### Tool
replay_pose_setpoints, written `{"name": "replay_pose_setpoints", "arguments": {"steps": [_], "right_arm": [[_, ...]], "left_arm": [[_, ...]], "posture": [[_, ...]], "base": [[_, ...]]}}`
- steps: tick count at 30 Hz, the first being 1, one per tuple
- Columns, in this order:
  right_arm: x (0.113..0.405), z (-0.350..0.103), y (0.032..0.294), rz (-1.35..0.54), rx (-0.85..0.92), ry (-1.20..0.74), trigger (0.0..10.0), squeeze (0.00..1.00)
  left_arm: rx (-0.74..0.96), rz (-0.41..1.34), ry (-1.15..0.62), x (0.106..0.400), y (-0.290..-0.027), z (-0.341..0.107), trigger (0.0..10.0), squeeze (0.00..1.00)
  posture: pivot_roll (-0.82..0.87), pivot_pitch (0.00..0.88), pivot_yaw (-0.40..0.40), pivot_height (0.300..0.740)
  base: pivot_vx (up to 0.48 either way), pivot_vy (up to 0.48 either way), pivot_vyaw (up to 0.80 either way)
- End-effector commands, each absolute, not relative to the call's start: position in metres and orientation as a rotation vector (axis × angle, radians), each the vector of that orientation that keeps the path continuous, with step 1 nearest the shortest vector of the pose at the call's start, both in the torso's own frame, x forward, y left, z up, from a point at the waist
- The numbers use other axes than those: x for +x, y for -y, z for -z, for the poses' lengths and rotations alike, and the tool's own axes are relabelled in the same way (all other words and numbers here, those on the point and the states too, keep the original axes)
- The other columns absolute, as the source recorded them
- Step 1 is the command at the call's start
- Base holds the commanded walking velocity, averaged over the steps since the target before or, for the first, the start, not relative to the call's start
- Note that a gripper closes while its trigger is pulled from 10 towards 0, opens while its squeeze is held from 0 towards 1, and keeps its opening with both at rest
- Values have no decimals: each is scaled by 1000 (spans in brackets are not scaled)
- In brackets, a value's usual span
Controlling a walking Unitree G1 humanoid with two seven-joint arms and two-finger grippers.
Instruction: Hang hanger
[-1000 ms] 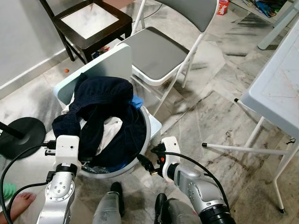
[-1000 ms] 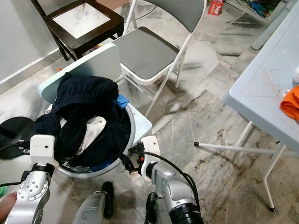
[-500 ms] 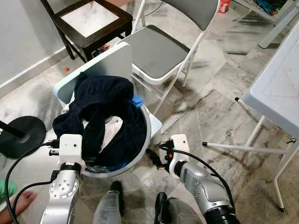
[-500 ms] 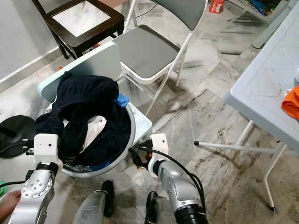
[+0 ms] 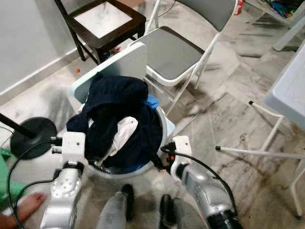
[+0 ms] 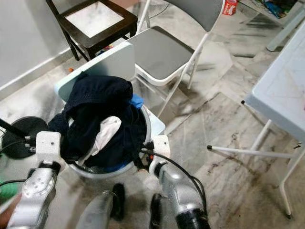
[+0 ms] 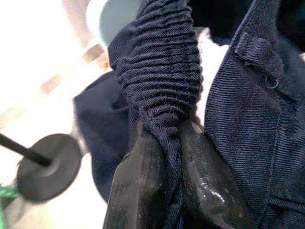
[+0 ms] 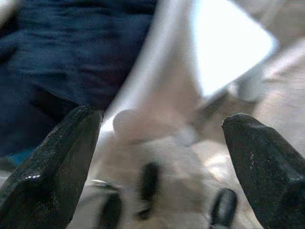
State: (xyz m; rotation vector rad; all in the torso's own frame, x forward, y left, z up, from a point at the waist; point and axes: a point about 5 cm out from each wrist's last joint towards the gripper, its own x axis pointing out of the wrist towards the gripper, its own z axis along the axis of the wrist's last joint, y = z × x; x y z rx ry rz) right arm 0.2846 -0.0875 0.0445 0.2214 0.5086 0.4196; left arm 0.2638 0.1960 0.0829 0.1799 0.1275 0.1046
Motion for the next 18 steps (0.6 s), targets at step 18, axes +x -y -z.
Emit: {"name": "replay_pose_setpoints", "arguments": {"steps": [18], "right_arm": [[284,-43,84,-377,230,-508,10000,0]], "left_arm": [[200,-170,-100,269,-215,-89,10000,0]], "posture": [[133,332,-61,740]], "base": [[0,0,0]]}}
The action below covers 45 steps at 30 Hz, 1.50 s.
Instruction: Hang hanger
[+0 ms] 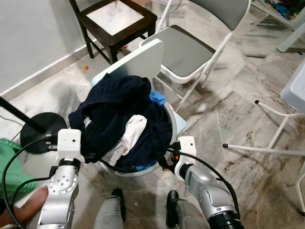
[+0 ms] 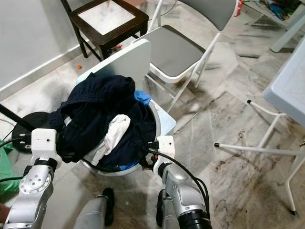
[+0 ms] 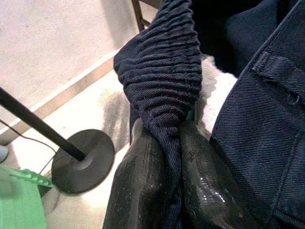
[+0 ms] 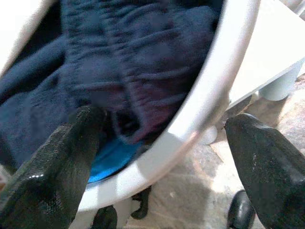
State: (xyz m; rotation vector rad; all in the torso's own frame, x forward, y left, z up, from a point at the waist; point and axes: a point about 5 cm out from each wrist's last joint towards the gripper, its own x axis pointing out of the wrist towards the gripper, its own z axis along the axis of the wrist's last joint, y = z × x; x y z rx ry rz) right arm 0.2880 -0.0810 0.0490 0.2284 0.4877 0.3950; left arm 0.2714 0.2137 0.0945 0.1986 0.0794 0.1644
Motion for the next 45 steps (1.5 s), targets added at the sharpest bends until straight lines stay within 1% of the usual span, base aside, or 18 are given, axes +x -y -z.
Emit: {"name": "replay_pose_setpoints", "arguments": {"steps": [1,12,20,27,28,30,31,32,38,45], "right_arm": [[285,-43,84,-377,228,-507,10000,0],[287,-44,82,-377,215,-500,10000,0],[288,-36,81,-327,128,-564,10000,0],[285,-34,59,-394,98,-601,10000,0],[285,-34,57,-401,100,-601,7137,0],[286,-35,55,-405,101,-600,7137,0],[286,-36,49,-424,102,-601,1137,0],[286,-36,48,-428,102,-602,0,0],[290,-40,41,-436,114,-603,0,0],[292,-39,42,-402,134,-628,0,0]], "left_arm": [[200,-171,-100,269,-215,-89,10000,0],[191,-197,-86,272,-221,-90,10000,0],[195,-197,-55,278,-220,-97,10000,0],[193,-199,-46,278,-220,-99,10000,0],[192,-200,-45,278,-220,-99,10000,0],[192,-201,-44,278,-220,-99,10000,0],[191,-203,-41,278,-220,-100,10000,0],[191,-203,-40,278,-220,-100,10000,0],[188,-219,-34,279,-222,-102,10000,0],[188,-227,-31,278,-223,-102,10000,0]], "posture": [[133,332,-61,740],[129,329,-72,740],[126,341,-75,740],[130,360,-76,740],[131,360,-78,740],[131,360,-78,740],[131,361,-78,740],[132,362,-80,740],[133,364,-89,740],[132,368,-93,740]], "base": [[0,0,0],[0,0,0],[0,0,0],[0,0,0],[0,0,0],[0,0,0],[0,0,0],[0,0,0],[0,0,0],[0,0,0]]}}
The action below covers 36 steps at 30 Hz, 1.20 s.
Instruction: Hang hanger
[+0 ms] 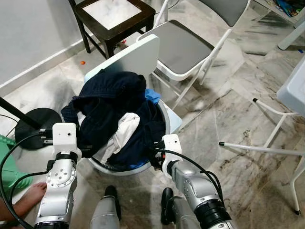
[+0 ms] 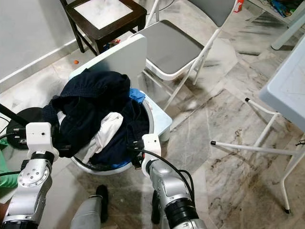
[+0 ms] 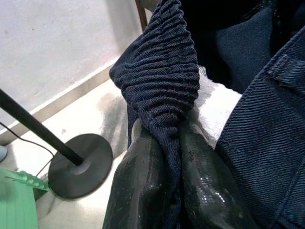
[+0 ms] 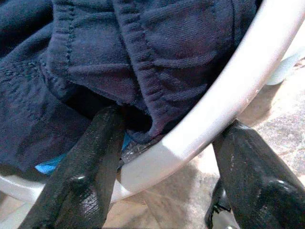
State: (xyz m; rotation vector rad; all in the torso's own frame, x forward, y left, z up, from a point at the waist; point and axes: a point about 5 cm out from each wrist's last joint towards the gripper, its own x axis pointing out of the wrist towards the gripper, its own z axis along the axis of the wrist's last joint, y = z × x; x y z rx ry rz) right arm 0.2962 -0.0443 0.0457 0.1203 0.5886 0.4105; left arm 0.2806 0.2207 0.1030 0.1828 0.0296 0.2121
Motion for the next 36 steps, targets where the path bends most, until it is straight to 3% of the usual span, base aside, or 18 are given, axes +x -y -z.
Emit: {"name": "replay_pose_setpoints", "arguments": {"steps": [1,36], "right_arm": [[292,-39,42,-397,133,-630,0,0],[299,-41,27,-291,458,-731,0,0]], "left_arm": [[187,-229,-30,278,-223,-102,10000,0],[206,-263,-26,274,-231,-103,10000,0]], "posture": [[132,368,-93,740],[154,378,-104,740]], "base": [[0,0,0],[0,0,0]]}}
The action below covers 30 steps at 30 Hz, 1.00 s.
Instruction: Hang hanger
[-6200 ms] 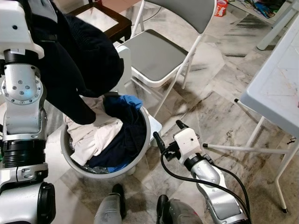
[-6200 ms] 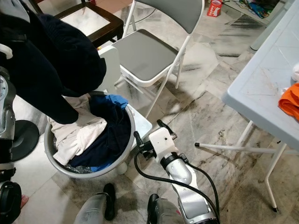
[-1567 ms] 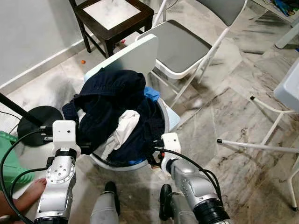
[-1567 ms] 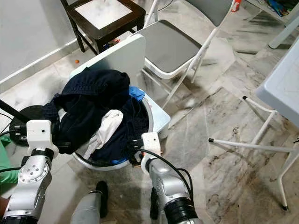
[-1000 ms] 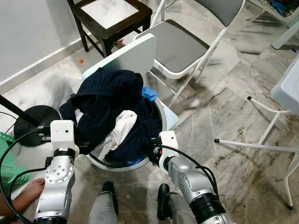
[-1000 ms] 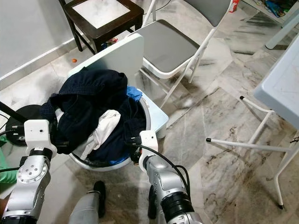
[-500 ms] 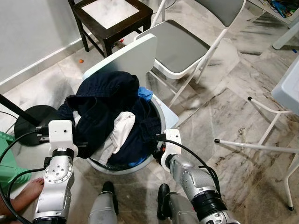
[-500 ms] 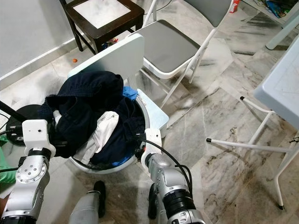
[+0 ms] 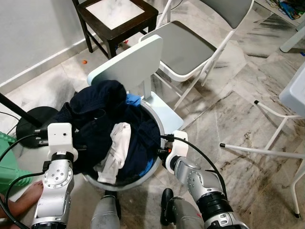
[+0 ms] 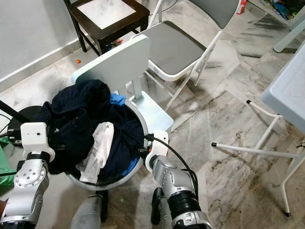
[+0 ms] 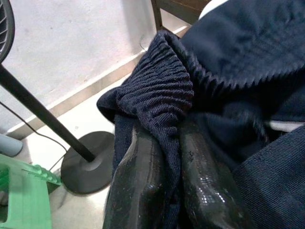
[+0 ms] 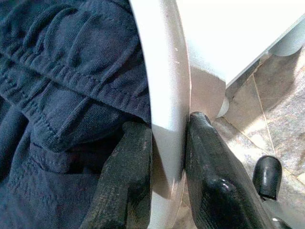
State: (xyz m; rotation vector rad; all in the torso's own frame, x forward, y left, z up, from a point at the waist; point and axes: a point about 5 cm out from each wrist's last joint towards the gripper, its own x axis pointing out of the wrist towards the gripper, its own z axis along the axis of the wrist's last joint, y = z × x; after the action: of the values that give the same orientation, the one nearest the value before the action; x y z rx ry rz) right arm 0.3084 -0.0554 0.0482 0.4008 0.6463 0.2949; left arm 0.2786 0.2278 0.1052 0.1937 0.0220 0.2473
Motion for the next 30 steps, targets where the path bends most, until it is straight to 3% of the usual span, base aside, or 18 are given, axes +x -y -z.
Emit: {"name": "replay_pose_setpoints", "arguments": {"steps": [1,16,30], "right_arm": [[299,-41,27,-288,461,-731,0,0],[307,-43,33,-236,495,-703,0,0],[353,-91,36,-184,562,-538,0,0]], "left_arm": [[207,-264,-26,274,-231,-103,10000,0],[204,-271,-15,273,-230,-106,10000,0],[197,-240,-19,268,-218,-104,10000,0]], "posture": [[154,378,-104,740],[161,376,-108,740],[182,385,-107,740]], "base": [[0,0,0],[0,0,0],[0,0,0]]}}
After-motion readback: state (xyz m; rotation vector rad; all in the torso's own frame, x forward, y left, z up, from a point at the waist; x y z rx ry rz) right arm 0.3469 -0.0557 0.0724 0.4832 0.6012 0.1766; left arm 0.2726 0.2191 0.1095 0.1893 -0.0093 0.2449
